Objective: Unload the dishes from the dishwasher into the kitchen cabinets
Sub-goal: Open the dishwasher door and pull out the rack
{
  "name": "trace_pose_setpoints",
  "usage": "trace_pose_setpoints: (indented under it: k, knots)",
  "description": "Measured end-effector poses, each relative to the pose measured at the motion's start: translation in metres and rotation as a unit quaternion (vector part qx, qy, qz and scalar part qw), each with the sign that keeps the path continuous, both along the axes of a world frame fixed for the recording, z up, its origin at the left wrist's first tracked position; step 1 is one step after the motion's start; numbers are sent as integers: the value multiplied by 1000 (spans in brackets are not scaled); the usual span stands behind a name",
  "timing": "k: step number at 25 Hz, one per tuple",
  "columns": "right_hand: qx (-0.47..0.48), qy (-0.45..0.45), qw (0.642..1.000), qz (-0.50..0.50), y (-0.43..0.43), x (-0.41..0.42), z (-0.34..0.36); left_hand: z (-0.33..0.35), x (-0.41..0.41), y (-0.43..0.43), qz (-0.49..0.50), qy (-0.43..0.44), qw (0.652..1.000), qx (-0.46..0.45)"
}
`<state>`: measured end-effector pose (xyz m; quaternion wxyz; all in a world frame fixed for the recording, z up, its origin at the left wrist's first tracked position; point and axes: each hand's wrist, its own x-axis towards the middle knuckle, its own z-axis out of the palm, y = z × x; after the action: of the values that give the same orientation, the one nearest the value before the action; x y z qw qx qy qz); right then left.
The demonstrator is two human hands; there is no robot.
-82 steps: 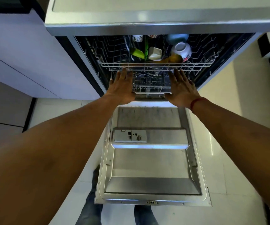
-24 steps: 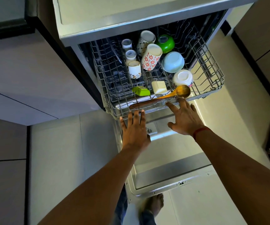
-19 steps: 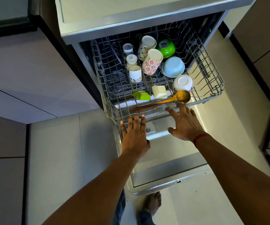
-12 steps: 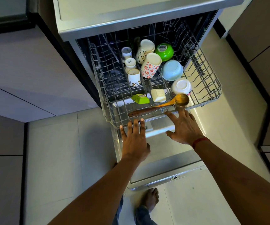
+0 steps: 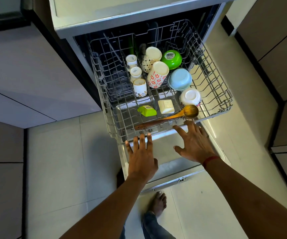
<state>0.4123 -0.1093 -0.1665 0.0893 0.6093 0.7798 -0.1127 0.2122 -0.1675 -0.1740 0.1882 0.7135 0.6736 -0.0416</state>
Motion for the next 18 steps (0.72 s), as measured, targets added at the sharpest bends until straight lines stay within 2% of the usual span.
trace_pose_setpoints:
  k: [18]
  knots:
    - [-13, 50, 998, -31, -66, 18, -1, 5, 18, -61, 3, 8, 998, -54]
